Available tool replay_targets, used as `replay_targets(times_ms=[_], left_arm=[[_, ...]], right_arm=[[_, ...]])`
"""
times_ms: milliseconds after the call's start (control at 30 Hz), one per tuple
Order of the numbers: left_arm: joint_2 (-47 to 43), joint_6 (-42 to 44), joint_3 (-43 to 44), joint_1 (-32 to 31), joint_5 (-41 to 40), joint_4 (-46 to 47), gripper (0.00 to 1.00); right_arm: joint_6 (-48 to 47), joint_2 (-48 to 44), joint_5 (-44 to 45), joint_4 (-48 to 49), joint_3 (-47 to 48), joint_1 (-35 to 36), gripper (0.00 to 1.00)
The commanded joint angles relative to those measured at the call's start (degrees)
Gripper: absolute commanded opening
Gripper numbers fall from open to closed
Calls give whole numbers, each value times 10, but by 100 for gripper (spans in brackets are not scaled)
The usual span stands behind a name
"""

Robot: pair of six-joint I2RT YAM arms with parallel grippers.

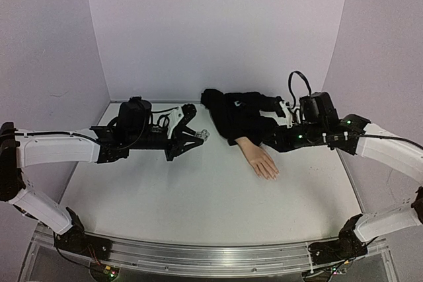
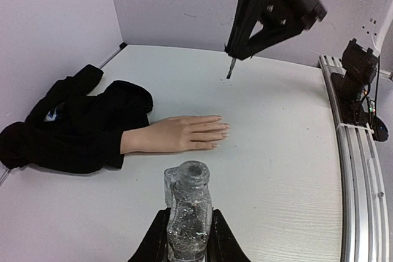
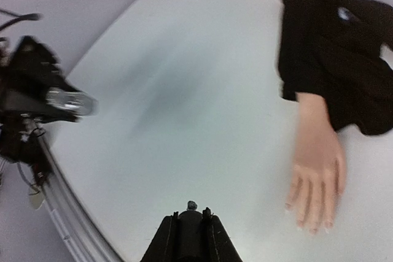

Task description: Paint the nails

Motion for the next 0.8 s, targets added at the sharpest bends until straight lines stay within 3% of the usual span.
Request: replay_targets(times_ms=[0, 133, 333, 767], left_arm=[[-7, -29, 11, 0, -39, 89, 0], [20, -43, 21, 1, -57, 128, 0], [54, -33, 56, 1, -72, 117, 0], [80, -20, 73, 0, -92, 121, 0]], right_arm=[[-11, 13, 14, -12, -34, -56, 0], [-65, 58, 22, -35, -31, -61, 0], [-116, 91, 34, -53, -42, -61, 0], [-119, 148, 88, -55, -45, -61, 0]])
